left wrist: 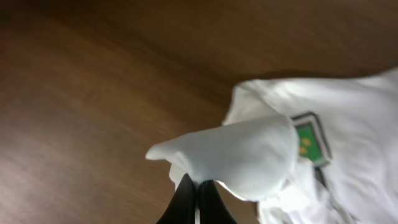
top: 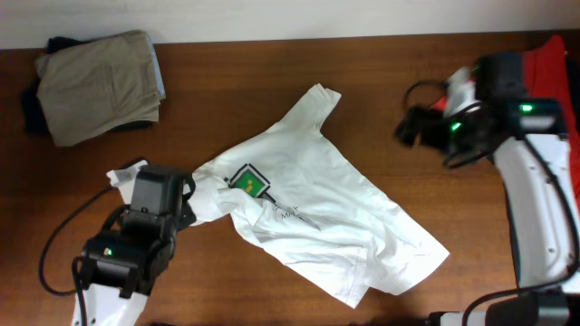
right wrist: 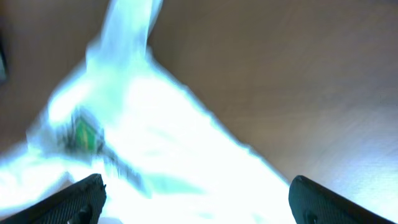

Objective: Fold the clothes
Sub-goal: 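Grasp the right side of the T-shirt with the right gripper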

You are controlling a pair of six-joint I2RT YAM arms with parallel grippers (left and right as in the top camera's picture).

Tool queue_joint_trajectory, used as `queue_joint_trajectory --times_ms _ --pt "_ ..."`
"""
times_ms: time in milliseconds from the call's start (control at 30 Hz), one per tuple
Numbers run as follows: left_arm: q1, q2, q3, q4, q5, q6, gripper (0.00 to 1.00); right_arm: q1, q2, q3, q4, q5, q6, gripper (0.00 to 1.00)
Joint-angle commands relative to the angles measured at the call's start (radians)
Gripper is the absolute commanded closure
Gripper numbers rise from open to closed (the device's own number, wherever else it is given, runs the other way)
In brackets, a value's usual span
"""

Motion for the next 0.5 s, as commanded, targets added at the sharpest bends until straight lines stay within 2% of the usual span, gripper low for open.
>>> queue_joint_trajectory --times_ms 0,167,300,467 --pt "0.056 0.040 0.008 0.002 -0.050 -0.016 0.99 0.088 0.021 -0.096 -0.078 -0.066 -0.149 0.02" --pt "0.084 0.097 0.008 0.012 0.042 -0.016 0.99 0.250 0.021 -0.277 -0.024 -0.066 -0.150 0.00" --pt "0.084 0.129 0.008 0.016 0.052 -0.016 0.99 0.362 0.022 -0.393 0.014 -0.063 -0.141 0.02" --pt "0.084 0.142 0.008 0.018 0.052 -0.016 0.99 0.413 0.022 -0.493 0.024 0.016 -0.013 0.00"
